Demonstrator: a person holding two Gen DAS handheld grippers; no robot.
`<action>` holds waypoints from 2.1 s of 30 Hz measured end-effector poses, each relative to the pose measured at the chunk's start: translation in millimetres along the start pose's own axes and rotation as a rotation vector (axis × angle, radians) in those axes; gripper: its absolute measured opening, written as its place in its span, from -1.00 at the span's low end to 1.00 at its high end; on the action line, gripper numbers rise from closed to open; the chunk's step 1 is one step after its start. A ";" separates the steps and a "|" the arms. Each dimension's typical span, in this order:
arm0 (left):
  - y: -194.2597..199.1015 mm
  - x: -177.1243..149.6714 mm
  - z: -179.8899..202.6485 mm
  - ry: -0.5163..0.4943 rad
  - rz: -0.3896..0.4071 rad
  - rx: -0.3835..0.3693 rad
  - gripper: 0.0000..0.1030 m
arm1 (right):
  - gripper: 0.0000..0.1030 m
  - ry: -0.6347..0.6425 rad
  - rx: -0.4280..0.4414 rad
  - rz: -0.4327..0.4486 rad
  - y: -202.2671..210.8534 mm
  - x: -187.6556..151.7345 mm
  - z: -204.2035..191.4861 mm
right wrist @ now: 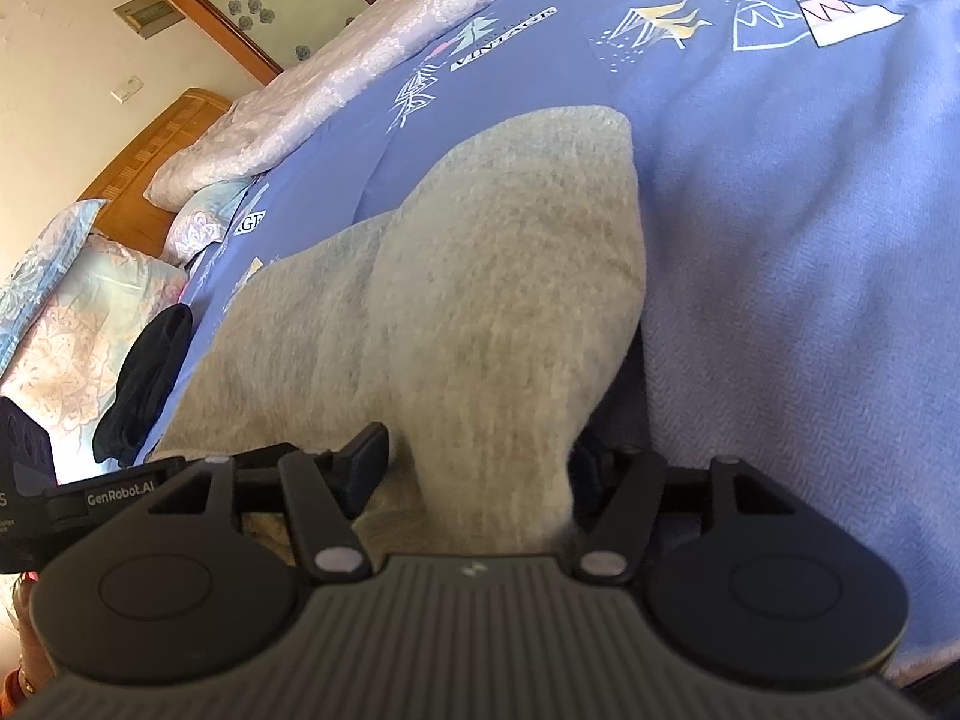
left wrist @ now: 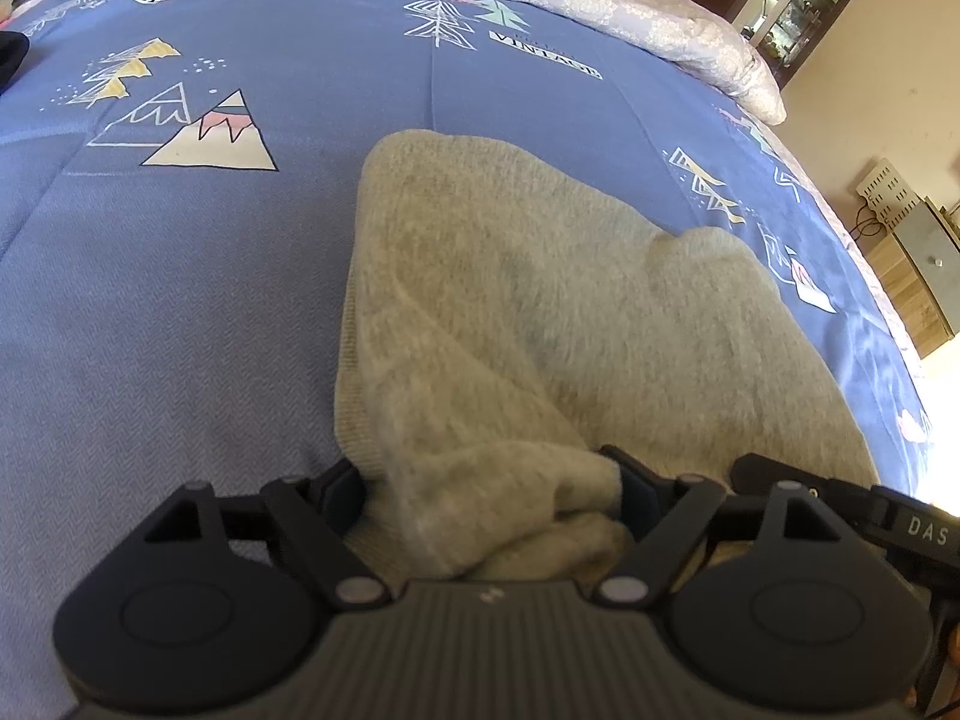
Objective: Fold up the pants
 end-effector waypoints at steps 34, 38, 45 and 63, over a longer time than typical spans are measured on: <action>0.4 -1.5 0.2 0.000 0.007 0.000 0.62 | 0.66 -0.017 0.059 -0.003 -1.0 0.1 0.0; 0.4 -1.6 0.3 0.000 0.007 0.000 0.62 | 0.75 -0.038 0.088 -0.006 -0.6 1.5 4.4; 0.8 -1.4 1.1 0.002 0.006 -0.002 0.63 | 0.78 -0.038 0.110 -0.005 2.5 3.0 7.8; -0.2 -0.5 0.1 0.001 0.006 -0.013 0.66 | 0.79 -0.036 0.114 -0.018 1.9 4.6 5.3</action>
Point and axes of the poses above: each gripper's, at about its wrist camera, not at the fingertips, and y roughly against the way its jaws point, z to its right, x to its top, the point moved 4 cm from there along -y, roughly the way its jaws point, and after that the axes turned 1 degree about z, right-handed, at the moved point
